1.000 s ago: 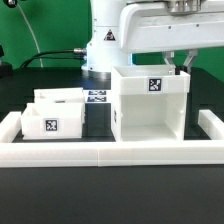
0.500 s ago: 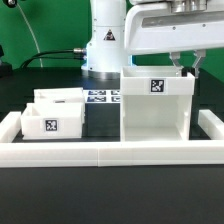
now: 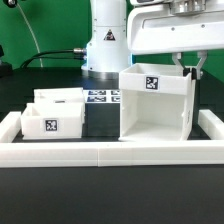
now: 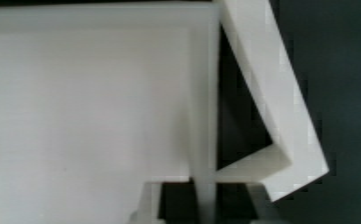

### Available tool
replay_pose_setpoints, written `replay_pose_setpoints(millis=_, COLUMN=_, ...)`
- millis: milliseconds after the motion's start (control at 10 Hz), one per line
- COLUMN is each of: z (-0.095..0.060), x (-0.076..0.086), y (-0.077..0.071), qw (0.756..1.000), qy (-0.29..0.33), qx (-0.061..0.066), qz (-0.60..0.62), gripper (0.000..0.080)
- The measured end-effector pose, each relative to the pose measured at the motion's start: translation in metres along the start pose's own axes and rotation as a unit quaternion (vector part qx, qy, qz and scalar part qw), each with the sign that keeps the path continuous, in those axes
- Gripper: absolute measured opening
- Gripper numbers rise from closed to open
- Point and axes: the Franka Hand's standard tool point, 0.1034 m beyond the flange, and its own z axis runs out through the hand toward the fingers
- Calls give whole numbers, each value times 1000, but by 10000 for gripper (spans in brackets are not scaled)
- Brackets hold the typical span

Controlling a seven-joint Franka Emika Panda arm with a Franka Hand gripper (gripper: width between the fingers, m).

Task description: Assemble drawer

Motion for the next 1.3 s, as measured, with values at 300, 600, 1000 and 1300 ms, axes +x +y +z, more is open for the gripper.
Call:
replay_pose_setpoints(millis=300, z=-3, x=4, y=4, qw=996, qy=-1, qx=-1, qz=91, gripper=38)
replay_pose_setpoints(millis=600, z=-3, x=0, y=-2, qw=987, qy=-7, qx=8, qz=162, gripper=38)
replay_pose_setpoints(millis=1000, z=0, x=-2, y=3, qw=944, qy=-33, qx=1, qz=328, gripper=38)
replay_pose_setpoints(millis=1300, z=-1, x=0, y=2, qw=920, qy=-33, qx=6, qz=390, gripper=38)
